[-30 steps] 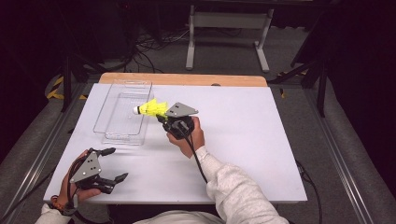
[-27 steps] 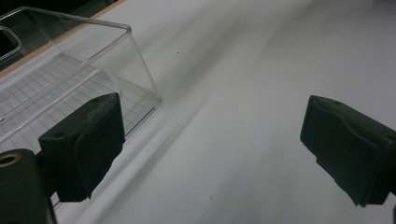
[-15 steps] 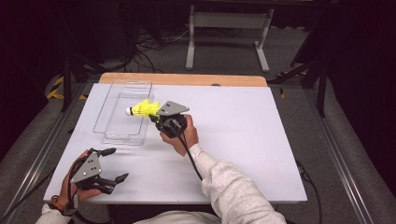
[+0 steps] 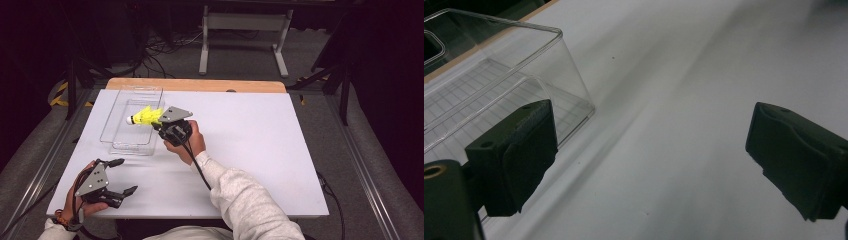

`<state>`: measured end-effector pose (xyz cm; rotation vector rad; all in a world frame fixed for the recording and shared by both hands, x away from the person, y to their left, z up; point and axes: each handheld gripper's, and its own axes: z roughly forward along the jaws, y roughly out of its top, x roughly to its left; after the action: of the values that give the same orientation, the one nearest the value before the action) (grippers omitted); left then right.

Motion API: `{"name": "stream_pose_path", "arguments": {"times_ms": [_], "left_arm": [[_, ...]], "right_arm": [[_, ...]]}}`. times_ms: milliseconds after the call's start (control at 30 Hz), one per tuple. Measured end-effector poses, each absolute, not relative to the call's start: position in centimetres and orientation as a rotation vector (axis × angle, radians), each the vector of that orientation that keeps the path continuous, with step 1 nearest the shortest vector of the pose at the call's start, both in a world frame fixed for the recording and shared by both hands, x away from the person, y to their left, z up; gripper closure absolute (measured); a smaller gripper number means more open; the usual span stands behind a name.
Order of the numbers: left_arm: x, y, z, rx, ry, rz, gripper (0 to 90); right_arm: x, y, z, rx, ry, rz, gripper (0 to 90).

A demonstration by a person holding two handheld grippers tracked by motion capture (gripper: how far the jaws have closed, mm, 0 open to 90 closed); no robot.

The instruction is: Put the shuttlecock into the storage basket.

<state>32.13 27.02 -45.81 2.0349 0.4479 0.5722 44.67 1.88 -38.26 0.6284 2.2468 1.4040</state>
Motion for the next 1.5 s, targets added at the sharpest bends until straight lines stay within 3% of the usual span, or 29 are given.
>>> {"name": "stream_pose_path", "arguments": {"times_ms": [1500], "left_arm": [[32.0, 27.2, -45.8, 2.035, 0.450, 0.575, 7.2]], "right_arm": [[45.9, 7.5, -39.5, 0.557, 2.384, 1.364, 87.4]]}}
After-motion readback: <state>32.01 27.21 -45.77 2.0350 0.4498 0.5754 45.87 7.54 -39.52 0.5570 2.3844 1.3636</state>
